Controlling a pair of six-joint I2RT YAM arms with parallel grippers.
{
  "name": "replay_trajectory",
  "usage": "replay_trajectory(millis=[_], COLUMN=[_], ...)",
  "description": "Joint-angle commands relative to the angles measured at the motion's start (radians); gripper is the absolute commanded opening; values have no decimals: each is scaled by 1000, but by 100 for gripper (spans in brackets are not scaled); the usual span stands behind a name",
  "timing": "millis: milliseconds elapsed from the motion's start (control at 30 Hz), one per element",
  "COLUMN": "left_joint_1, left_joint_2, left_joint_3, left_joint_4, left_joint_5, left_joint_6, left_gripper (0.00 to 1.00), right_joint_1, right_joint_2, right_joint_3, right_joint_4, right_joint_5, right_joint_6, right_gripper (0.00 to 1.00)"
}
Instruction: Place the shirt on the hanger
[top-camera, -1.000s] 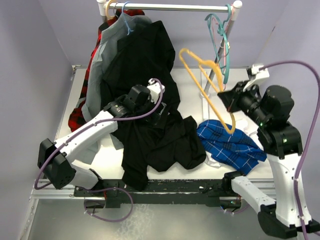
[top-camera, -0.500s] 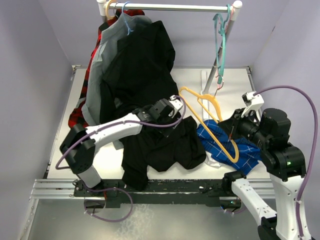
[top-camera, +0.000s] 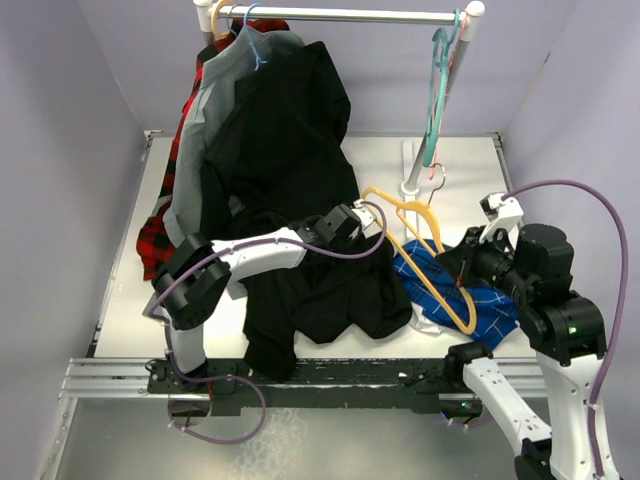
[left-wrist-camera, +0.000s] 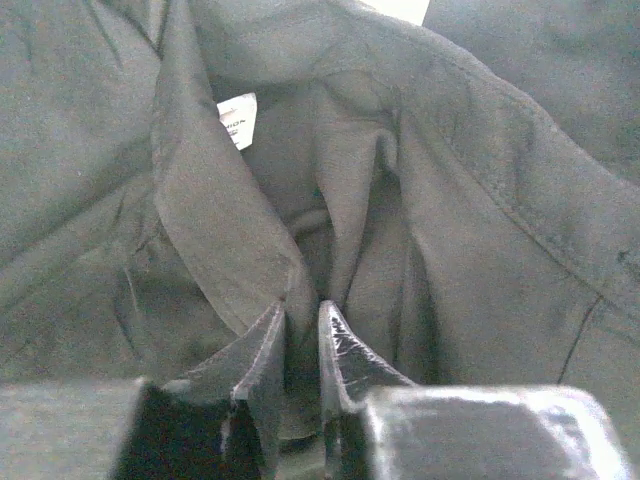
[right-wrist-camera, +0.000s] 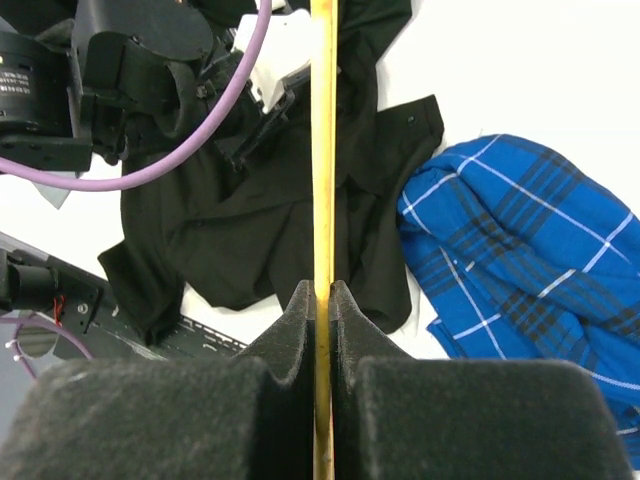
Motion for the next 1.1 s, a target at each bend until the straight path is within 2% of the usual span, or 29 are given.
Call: replay_trajectory(millis=[0,33,333,600,733,1067], left_joint_1=[14,17,66,95,95,93], left_joint_2=[-2,-7,-152,-224,-227,-267], left_joint_3=[53,59,67,111,141,199], left_joint_4=[37,23,-47,-139,-178,-283], left_joint_5=[-10,-9,-21,10,46,101], left_joint_6=[44,45,113,102,81,55], left_gripper=[3,0,0,0,0,0], right_joint_1=[-2,-1,12,13,13,13], right_joint_2=[-7,-10,-26,-6,-11,8], right_joint_3=[-18,-24,-103,-159,-219,-369], right_joint_4=[-10,-23,-28,54,184,450], right_joint_5=[-20,-28,-171,-273,-317,-311], right_joint_6=[15,16,34,45,90,165], right_gripper=[0,0,0,0,0,0])
